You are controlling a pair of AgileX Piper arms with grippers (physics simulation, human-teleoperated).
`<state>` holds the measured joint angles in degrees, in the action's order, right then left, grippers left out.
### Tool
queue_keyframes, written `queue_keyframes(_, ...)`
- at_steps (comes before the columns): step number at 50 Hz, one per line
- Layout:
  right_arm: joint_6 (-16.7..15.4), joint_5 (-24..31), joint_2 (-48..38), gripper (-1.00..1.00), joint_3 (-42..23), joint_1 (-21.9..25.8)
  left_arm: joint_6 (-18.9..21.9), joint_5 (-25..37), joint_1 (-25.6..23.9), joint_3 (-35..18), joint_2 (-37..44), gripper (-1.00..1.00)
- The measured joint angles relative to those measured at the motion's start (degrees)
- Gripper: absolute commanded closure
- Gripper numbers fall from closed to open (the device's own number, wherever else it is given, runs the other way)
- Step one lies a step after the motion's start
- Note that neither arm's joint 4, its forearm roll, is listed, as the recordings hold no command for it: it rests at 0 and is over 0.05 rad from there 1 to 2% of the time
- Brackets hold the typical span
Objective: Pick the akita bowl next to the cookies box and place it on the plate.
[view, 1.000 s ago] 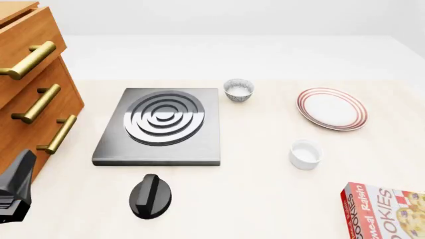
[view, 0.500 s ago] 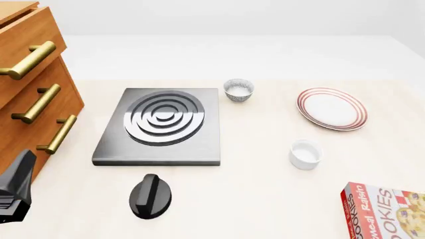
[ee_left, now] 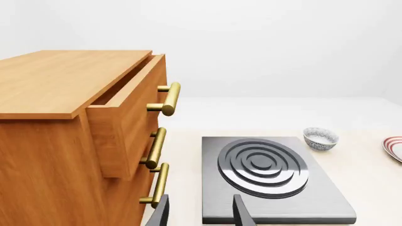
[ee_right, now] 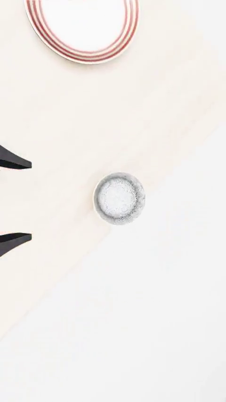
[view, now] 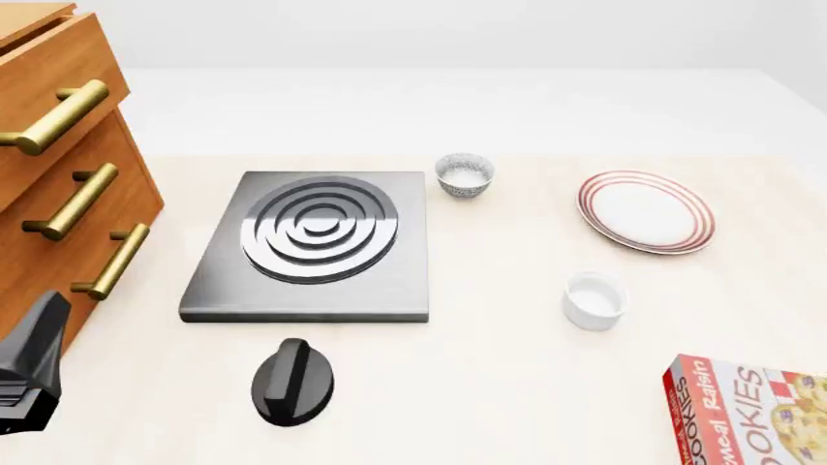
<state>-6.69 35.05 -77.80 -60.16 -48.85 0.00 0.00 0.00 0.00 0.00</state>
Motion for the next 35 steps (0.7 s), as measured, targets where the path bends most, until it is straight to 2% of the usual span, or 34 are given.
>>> queue_keyframes(19,0.8,5.0,-7.0,-1.0,-10.9,-3.0,0.0,0.0,0.0,0.0,0.0,-1.0)
queue_keyframes(35,2.9,8.2,-12.3,-1.0,-19.9,-4.1,0.0,0.0,0.0,0.0,0.0,-1.0)
